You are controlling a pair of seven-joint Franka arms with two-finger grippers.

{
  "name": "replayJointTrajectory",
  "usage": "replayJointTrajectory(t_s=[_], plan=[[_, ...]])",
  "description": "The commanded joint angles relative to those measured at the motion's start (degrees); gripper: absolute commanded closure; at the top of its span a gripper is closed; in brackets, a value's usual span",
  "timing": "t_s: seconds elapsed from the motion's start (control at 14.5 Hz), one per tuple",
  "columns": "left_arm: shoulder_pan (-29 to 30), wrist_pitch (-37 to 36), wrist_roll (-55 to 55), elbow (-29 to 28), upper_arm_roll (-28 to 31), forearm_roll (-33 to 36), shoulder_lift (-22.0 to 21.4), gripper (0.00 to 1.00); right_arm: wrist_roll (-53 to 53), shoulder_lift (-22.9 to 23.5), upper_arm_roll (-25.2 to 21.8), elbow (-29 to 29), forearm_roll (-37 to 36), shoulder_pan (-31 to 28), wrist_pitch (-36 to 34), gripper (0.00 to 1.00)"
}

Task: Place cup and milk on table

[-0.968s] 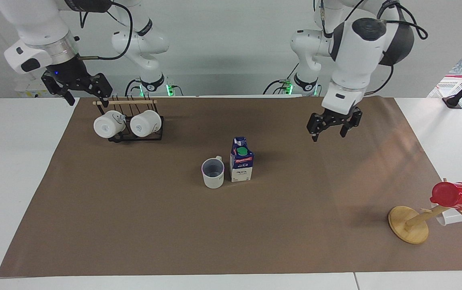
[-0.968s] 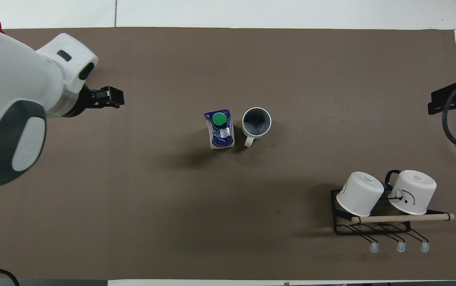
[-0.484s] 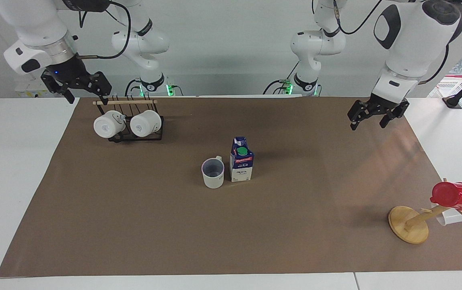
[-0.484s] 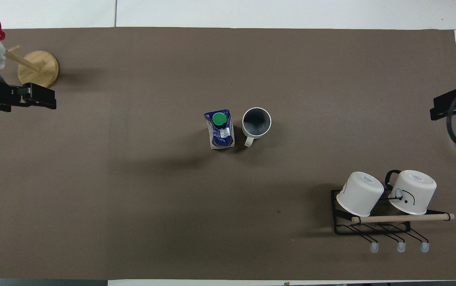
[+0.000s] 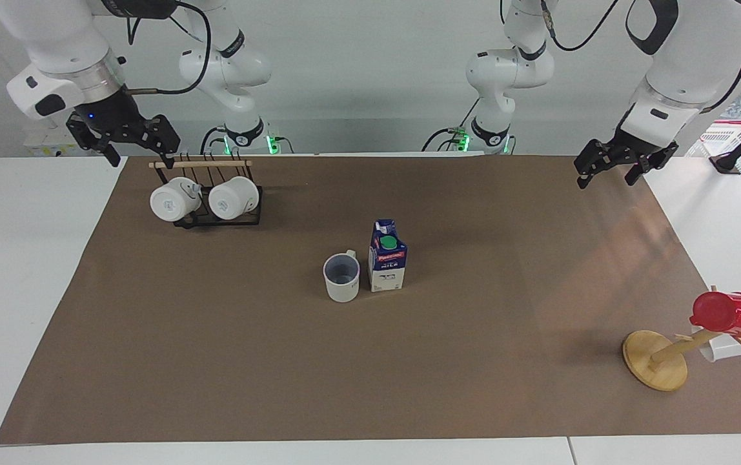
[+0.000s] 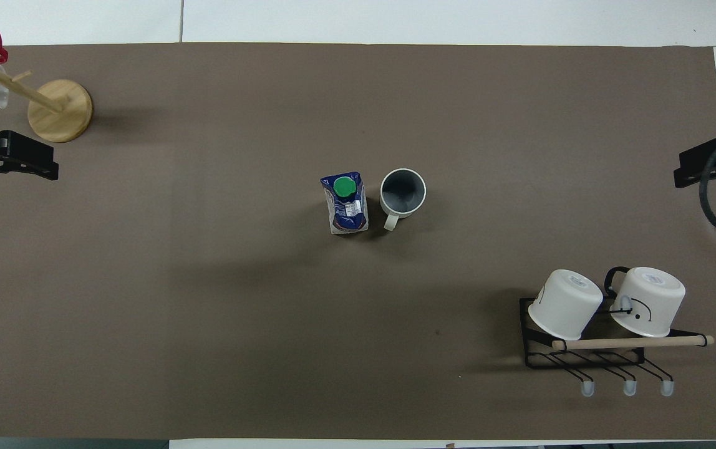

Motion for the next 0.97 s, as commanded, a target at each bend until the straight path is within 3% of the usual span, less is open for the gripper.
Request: replayJointTrajectory(t_s=[0.0,0.9], plan=[[2.14,-1.00,2.91,-0.92,-0.09,-1.39,-0.84,0.00,-1.21,0.29,0.15,0.45,0.32,-0.35,0.52,0.00],[1.35,-0.03,-0.70,-4.61,-0.70,-1.47,-2.95,0.00,-1.21,0.03,0.15,0.45,0.23,-0.35,0.52,0.00]])
